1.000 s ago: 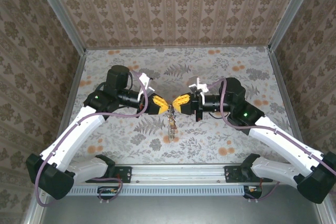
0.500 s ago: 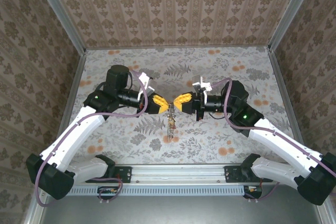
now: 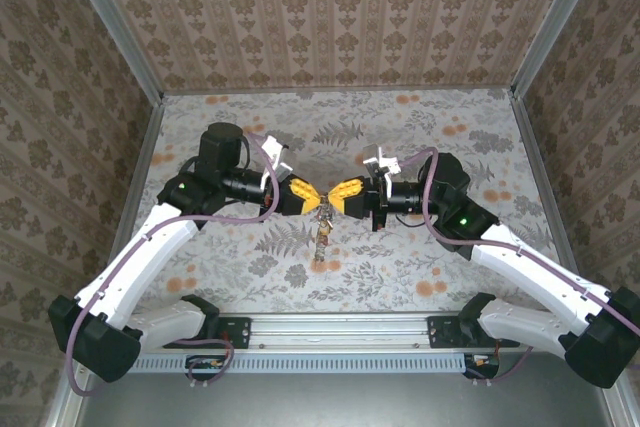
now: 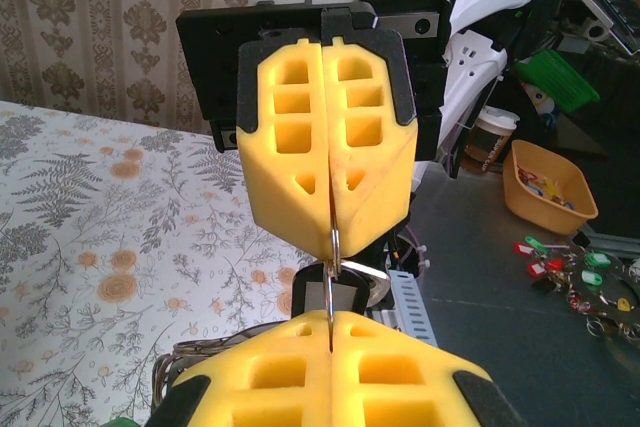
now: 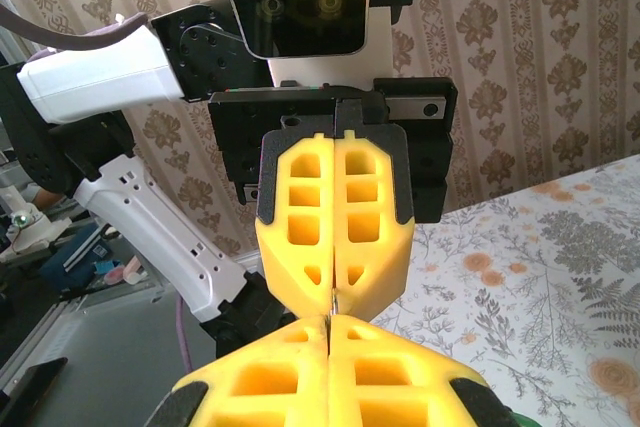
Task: Put the keys on the keyring
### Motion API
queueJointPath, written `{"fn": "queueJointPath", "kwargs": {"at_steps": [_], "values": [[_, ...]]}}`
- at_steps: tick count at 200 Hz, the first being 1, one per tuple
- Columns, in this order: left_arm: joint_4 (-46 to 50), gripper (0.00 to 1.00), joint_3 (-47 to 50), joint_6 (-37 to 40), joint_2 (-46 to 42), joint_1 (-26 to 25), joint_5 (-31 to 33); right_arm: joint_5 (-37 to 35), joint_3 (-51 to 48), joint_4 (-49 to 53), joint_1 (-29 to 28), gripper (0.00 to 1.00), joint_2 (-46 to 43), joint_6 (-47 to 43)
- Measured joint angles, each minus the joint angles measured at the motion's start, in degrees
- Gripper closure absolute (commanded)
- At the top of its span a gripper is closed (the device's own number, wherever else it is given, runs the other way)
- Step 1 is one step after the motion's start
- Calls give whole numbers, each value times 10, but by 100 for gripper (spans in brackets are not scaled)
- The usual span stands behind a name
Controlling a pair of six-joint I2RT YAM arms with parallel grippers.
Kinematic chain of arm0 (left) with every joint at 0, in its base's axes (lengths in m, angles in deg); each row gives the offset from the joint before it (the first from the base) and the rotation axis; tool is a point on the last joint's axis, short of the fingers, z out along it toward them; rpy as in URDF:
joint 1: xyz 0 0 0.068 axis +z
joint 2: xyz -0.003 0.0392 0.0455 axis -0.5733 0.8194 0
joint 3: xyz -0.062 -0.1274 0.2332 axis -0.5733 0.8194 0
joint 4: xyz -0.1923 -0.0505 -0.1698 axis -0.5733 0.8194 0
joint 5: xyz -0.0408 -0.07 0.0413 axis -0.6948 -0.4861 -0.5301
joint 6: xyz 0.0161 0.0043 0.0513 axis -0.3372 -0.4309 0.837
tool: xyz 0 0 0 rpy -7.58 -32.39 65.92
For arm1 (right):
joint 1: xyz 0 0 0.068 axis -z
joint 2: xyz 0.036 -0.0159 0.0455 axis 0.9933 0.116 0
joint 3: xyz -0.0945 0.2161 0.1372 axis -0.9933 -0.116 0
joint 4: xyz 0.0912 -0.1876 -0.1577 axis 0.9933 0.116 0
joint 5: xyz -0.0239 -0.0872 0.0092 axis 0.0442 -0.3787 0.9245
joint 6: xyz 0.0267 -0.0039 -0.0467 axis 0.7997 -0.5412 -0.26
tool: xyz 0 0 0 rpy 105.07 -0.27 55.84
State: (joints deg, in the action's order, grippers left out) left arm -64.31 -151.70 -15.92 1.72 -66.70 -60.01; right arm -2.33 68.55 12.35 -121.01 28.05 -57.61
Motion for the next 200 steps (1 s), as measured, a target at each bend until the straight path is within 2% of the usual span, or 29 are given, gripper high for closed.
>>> {"fn": "queueJointPath", "kwargs": {"at_steps": [200], "values": [[0, 100, 0, -1, 0, 0, 0, -10, -11, -26, -1, 100, -7, 9]]}}
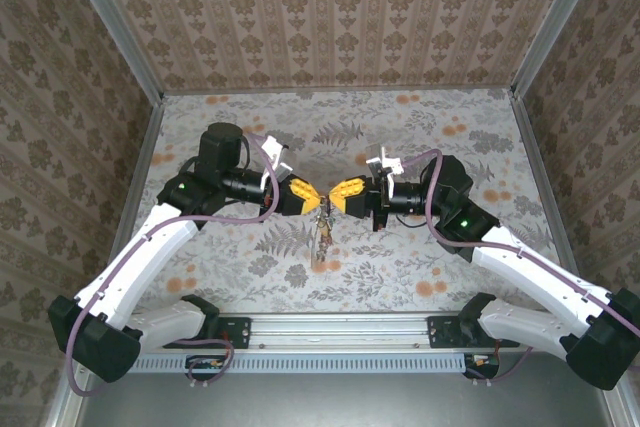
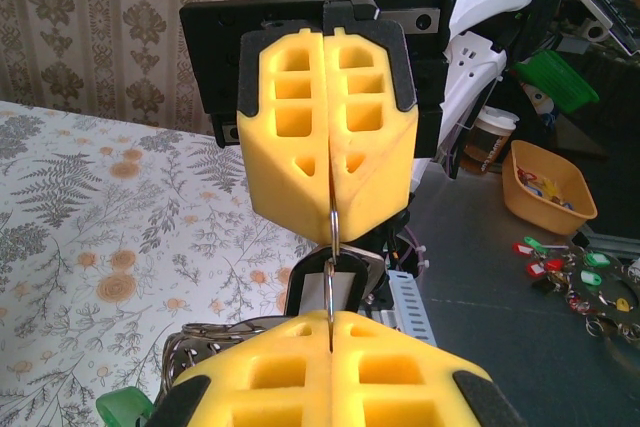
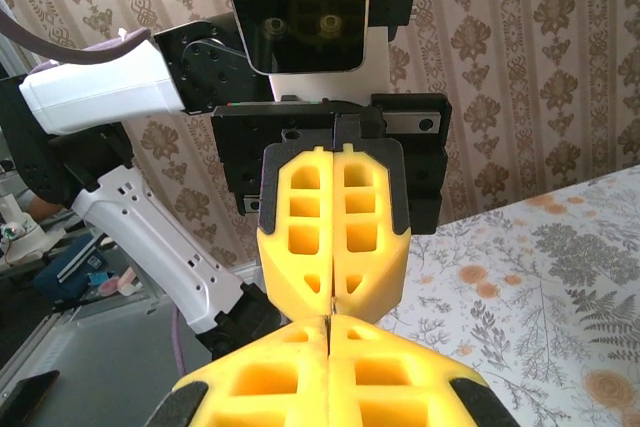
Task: Put the keys on the keyring
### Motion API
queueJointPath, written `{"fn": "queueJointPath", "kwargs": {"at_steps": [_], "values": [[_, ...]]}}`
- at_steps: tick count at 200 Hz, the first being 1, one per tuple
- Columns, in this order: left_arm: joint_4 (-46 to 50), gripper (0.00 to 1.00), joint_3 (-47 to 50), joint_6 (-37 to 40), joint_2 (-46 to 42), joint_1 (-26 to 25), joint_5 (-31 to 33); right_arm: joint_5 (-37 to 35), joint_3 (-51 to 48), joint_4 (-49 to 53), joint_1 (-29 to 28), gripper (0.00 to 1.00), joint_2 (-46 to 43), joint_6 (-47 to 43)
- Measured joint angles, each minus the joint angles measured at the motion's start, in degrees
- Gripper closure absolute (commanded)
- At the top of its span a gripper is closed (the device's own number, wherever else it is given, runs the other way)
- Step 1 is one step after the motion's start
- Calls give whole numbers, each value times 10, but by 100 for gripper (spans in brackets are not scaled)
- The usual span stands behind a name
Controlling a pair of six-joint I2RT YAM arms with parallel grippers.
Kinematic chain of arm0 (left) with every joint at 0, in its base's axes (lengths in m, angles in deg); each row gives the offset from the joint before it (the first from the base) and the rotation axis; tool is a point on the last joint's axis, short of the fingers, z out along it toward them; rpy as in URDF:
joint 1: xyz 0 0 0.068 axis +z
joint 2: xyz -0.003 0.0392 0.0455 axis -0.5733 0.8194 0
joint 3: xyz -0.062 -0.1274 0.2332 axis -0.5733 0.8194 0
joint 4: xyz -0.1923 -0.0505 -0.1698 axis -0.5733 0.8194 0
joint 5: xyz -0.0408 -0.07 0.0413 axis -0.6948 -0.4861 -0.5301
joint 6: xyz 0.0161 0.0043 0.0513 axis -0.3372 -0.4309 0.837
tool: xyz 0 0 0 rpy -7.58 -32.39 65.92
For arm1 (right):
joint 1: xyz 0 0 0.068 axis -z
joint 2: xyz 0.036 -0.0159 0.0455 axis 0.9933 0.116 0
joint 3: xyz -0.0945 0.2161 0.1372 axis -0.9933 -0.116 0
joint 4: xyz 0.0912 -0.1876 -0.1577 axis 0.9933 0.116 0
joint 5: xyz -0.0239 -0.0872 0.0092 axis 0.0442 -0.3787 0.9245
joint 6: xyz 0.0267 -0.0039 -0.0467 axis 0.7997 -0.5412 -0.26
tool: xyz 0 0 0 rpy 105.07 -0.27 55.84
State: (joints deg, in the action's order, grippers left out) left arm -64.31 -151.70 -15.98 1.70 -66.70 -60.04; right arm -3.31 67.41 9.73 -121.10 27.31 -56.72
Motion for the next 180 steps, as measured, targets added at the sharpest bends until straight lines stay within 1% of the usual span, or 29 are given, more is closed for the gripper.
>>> {"fn": "queueJointPath", "kwargs": {"at_steps": [59, 180], "values": [[0, 100, 0, 0, -1, 0, 0, -10, -4, -10, 0, 100, 0, 4], [0, 100, 0, 0, -1, 0, 0, -7, -5, -23, 0, 100, 4, 15]]}}
